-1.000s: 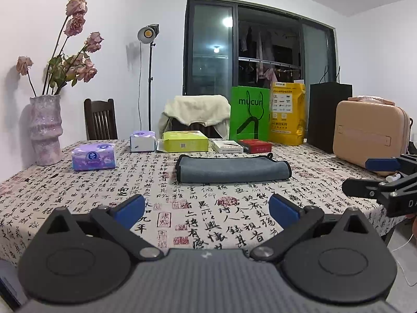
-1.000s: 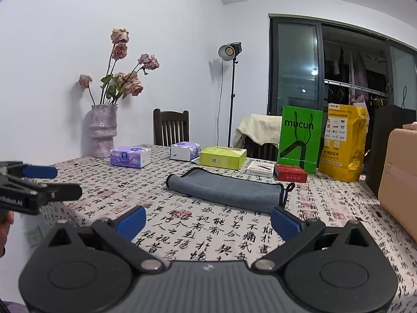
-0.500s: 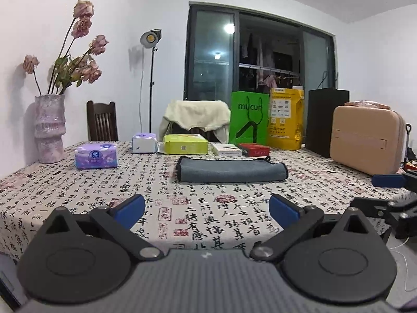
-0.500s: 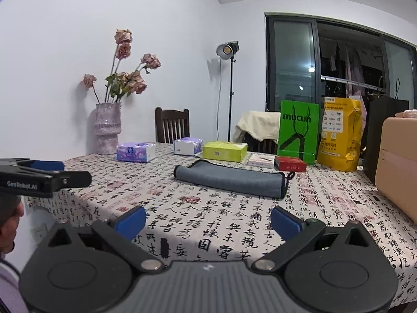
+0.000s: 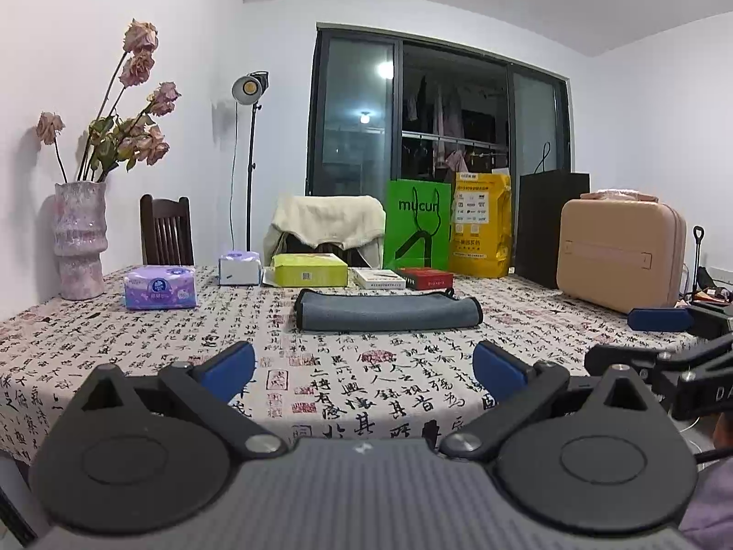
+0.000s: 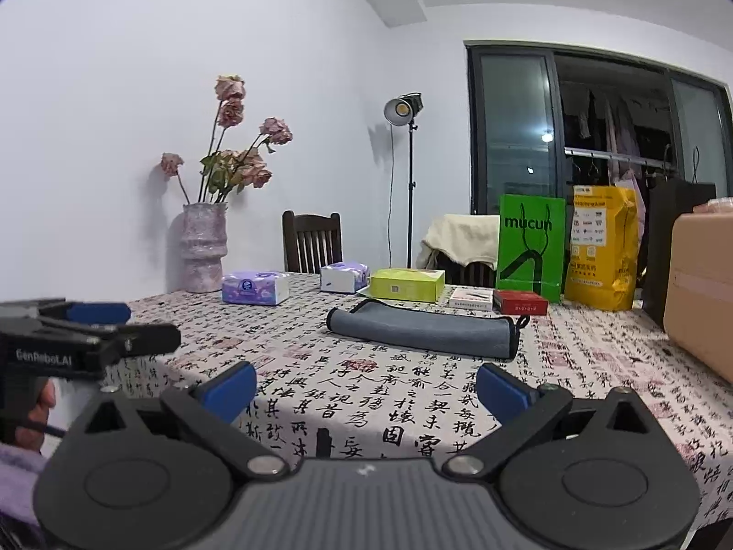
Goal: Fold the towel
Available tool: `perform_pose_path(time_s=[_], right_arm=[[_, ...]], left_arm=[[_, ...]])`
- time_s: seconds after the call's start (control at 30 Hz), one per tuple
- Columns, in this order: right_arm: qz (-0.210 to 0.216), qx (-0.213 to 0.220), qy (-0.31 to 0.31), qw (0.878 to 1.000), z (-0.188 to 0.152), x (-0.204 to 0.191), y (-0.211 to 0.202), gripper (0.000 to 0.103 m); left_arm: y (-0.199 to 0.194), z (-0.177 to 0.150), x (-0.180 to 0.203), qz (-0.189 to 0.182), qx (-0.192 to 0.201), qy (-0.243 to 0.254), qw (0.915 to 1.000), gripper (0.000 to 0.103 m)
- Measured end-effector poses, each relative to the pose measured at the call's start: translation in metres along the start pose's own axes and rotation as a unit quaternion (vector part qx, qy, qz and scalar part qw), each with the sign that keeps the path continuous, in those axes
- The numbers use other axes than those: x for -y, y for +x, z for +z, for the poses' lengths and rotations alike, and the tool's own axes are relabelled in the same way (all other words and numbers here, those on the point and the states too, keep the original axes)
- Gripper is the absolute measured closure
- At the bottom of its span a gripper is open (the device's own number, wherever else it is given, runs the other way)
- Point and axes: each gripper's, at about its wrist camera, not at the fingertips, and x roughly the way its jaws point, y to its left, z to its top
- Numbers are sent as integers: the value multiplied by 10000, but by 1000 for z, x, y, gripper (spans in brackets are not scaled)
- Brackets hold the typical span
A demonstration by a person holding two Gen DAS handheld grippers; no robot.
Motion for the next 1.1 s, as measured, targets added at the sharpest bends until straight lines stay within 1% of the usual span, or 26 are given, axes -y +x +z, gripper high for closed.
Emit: perform_pose_path(time_s=[0.27, 0.53, 1.1], right_arm=[[-14, 62, 22, 10000, 2, -2, -4, 0], [-32, 27, 36, 10000, 1, -1, -4, 0], [-70, 6, 65, 10000, -1, -1, -2, 0]], left_arm=[[-5, 2, -1, 1, 87, 4, 10000, 0], [-5, 1, 1, -68, 72, 83, 9999, 0], [-6, 2, 2, -60, 96, 110, 9999, 0]])
